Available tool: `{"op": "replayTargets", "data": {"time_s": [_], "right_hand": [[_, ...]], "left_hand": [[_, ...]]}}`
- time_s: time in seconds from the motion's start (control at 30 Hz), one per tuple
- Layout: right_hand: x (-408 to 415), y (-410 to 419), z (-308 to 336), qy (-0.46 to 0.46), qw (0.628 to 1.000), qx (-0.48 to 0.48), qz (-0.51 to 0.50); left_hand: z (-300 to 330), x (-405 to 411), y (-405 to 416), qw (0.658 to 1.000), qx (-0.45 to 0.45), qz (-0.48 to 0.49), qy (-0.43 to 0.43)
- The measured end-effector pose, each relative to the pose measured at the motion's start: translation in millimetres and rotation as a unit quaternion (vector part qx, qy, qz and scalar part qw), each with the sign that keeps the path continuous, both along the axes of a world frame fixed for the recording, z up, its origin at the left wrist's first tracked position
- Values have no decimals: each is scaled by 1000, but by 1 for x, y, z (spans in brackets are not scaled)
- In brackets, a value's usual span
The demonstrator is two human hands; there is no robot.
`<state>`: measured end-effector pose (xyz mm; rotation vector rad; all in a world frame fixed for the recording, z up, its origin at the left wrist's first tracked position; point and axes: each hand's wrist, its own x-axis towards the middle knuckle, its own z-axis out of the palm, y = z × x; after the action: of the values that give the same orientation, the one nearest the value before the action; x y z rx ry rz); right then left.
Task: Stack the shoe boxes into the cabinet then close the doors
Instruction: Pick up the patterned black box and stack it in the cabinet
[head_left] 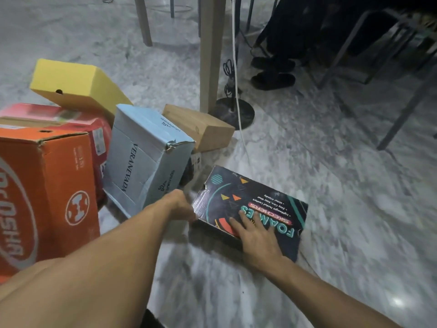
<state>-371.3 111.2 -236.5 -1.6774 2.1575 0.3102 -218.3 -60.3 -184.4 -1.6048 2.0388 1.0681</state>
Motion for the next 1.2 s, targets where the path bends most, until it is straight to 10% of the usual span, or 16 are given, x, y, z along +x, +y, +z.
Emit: {"op": "replayTargets", "data": {"time_s": [0.13,0.23,0.4,1.2], "right_hand": [[1,17,-4,-80,992,-95,-25],[-12,28,-4,-66,947,-218,-227],[-28,40,-9,-179,853,-121,-475],[-39,70,137,-247,824,-372,-350]], "left_hand": [[-12,-6,9,999,22,46,2],[-23,1,17,996,61,49,35],[-13,1,17,989,93,55,104],[106,41,42,966,-133,1,221]]}}
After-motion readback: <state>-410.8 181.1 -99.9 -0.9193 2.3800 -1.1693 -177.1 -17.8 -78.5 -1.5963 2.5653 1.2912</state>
